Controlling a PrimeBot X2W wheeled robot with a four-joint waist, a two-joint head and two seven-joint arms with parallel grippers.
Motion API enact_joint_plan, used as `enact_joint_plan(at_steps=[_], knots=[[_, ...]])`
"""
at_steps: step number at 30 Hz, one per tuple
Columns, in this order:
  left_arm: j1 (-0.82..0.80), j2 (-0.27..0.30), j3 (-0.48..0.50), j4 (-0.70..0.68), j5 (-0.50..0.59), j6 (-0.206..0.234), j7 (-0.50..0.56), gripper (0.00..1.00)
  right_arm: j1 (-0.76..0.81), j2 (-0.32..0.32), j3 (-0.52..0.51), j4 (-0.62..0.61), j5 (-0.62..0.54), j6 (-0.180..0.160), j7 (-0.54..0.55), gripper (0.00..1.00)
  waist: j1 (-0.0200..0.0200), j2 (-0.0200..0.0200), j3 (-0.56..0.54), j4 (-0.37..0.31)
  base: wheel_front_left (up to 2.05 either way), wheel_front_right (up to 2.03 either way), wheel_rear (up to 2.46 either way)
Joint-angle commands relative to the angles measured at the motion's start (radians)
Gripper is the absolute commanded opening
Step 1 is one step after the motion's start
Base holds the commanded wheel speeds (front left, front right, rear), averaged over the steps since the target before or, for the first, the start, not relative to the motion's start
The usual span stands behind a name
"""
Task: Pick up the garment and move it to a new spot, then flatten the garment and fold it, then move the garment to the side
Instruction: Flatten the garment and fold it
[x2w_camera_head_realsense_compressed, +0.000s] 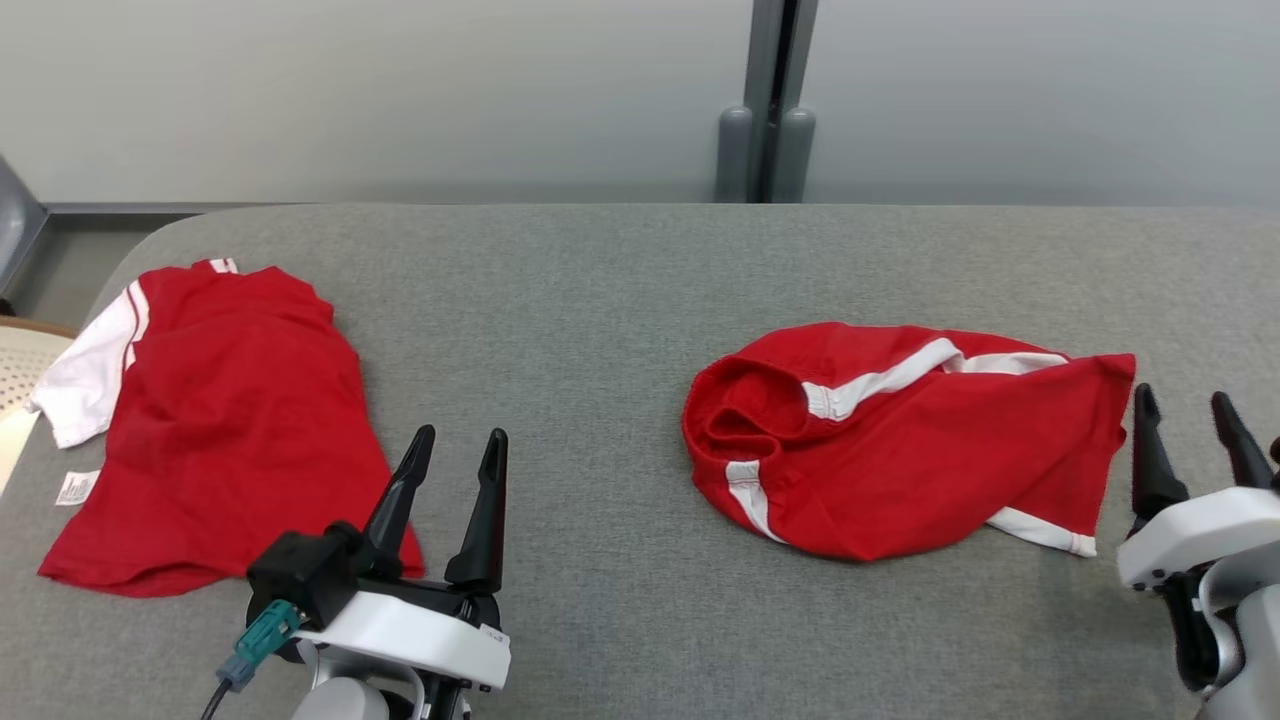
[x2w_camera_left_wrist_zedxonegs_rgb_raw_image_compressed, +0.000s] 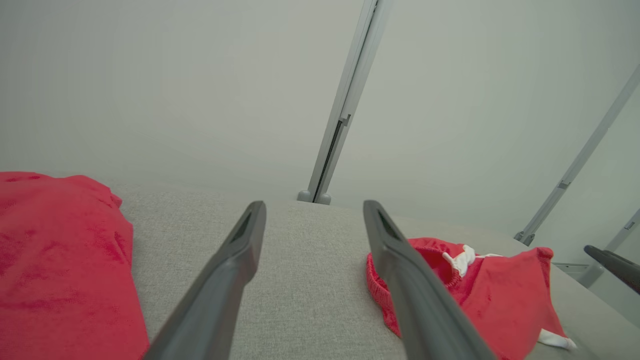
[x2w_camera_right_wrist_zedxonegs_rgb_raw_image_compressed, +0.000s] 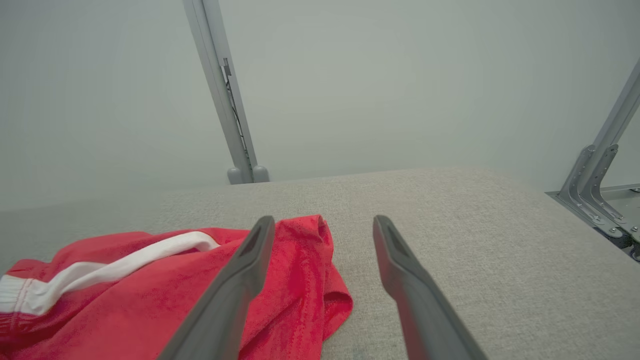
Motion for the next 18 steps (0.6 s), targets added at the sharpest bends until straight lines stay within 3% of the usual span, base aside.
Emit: enact_joint_plan(at_steps=[1, 11, 18], knots=[[0.006, 0.004, 0.008, -0.009, 0.002, -0.003, -0.002, 1.0, 0.034, 0.022, 0.008, -0.038, 0.021, 0.0, -0.021, 1.0, 0.0, 0.0, -0.015, -0.038, 0.0, 0.0, 0.0], [0.025, 0.004, 0.006, -0.012, 0.018, -0.012, -0.002, 1.0, 0.24, 0.187, 0.048, -0.233, -0.021, 0.0, -0.078, 1.0, 0.0, 0.0, -0.02, -0.136, 0.0, 0.0, 0.0], [-0.001, 0.004, -0.012, -0.006, 0.044, -0.023, -0.002, 1.0, 0.265, 0.214, 0.061, -0.248, -0.047, 0.0, -0.083, 1.0, 0.0, 0.0, -0.003, -0.163, 0.0, 0.0, 0.0]])
